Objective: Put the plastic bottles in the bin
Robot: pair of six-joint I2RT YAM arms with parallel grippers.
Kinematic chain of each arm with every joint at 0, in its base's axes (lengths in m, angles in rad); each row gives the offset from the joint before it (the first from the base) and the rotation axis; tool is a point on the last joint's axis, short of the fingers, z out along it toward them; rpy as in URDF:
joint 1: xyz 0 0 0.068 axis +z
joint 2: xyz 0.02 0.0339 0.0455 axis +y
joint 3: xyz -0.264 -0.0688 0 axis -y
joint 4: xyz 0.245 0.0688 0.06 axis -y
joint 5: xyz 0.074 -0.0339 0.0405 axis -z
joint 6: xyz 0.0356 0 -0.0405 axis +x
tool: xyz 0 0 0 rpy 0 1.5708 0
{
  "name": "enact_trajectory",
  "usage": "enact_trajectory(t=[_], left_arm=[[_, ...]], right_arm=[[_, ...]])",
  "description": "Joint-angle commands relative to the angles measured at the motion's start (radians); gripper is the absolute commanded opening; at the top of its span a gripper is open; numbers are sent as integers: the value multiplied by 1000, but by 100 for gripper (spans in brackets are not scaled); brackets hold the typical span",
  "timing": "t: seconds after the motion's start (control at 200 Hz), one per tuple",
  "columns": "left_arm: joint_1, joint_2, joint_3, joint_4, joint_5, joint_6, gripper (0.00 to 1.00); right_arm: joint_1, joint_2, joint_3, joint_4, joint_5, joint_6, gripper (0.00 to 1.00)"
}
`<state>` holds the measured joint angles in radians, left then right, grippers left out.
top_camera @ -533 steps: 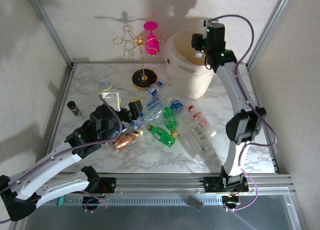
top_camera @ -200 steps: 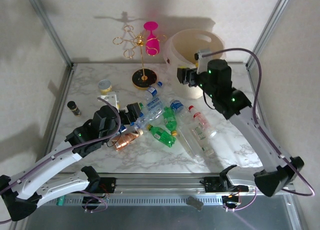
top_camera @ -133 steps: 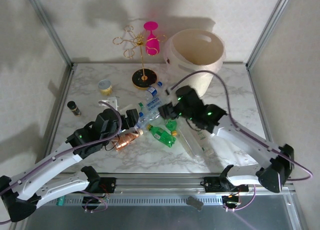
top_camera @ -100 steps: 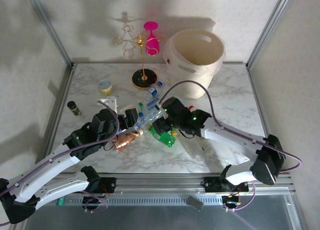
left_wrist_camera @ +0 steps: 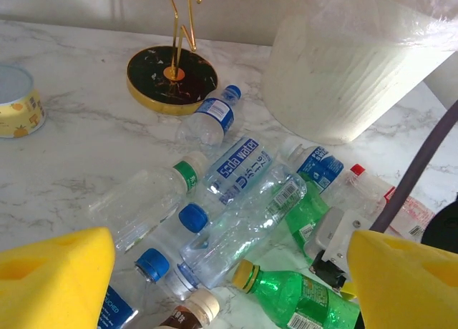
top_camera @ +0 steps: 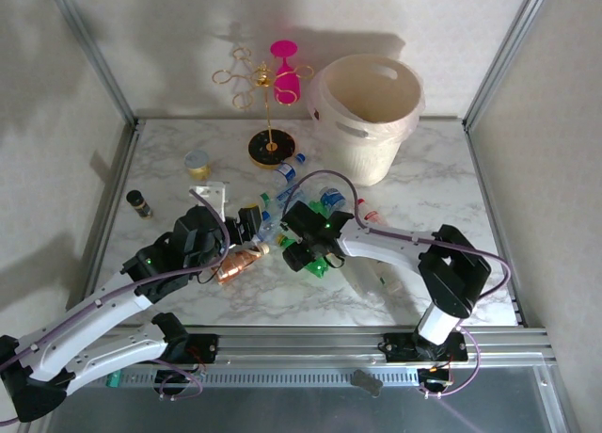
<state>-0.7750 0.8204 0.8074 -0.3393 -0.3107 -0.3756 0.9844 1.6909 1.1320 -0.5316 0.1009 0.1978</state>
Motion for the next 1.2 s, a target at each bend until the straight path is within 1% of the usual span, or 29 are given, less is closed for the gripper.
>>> enact_trajectory(t=[0.0, 0.18, 0.466, 0.631, 0.706, 0.821, 0.906, 1.086, 1.197], left_arm=[[5, -13, -8, 25, -4, 23, 84], [7, -3, -10, 32, -8, 28, 84], [8, 16, -10, 37, -5, 32, 84], [8, 16, -19, 44, -14, 33, 84], [8, 26, -16, 43, -14, 34, 84], [9, 40, -8, 43, -9, 36, 84], [12, 33, -8, 39, -6, 37, 84], [13, -6, -1, 34, -11, 22, 84], [13, -31, 47, 28, 14, 5, 85]], right_arm=[[8, 31, 42, -25, -18, -6, 70], [13, 75, 50, -21, -33, -11, 70], [15, 124, 53, -9, 16, -9, 70], [19, 130, 72, -9, 3, -16, 63], [26, 119, 63, 0, -8, -27, 61], [27, 111, 40, 17, -16, -31, 54], [32, 105, 32, 9, -20, -32, 51], [43, 19, -7, 12, -49, -20, 50], [43, -64, -5, 12, -76, -18, 50]])
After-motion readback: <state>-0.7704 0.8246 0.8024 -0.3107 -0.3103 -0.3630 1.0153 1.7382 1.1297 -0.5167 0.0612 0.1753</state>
